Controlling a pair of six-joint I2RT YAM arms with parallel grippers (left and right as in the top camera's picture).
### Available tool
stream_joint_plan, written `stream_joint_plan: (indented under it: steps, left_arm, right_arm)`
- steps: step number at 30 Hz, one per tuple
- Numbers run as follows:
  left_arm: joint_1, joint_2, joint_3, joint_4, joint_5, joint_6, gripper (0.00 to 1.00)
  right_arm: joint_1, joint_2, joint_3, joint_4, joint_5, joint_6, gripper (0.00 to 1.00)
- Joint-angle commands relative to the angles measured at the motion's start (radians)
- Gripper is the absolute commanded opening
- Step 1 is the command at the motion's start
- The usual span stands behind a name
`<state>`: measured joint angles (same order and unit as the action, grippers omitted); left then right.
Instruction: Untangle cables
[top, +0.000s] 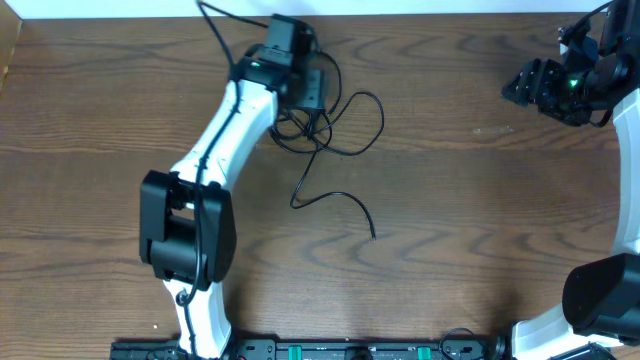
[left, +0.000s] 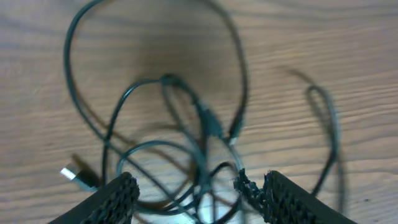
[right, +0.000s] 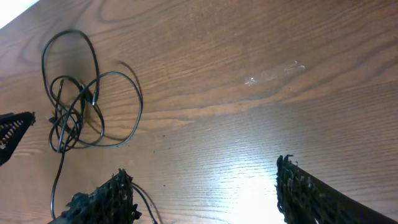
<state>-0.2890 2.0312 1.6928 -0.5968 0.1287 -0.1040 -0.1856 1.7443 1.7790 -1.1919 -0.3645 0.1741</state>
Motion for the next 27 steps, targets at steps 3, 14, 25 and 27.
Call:
stream_joint_plan:
  steps: [3, 14, 25, 27]
  left_arm:
    - [0.014, 0.026, 0.0, -0.047, 0.177, 0.074, 0.65]
    - [0.0, 0.101, 0.0, -0.109, 0.035, 0.1, 0.63]
    - [-0.055, 0.112, 0.01, -0.121, 0.047, 0.098, 0.08]
    - [-0.065, 0.082, 0.027, -0.121, 0.051, 0.073, 0.08]
  right_arm:
    - [0.006, 0.009, 0.004, -0.002, 0.008, -0.015, 0.72]
    - [0.006, 0.009, -0.002, -0.005, 0.023, -0.016, 0.72]
    - [0.006, 0.009, -0.002, -0.005, 0.017, -0.015, 0.75]
    - [0.008, 0.009, -0.002, -0.005, -0.003, -0.015, 0.75]
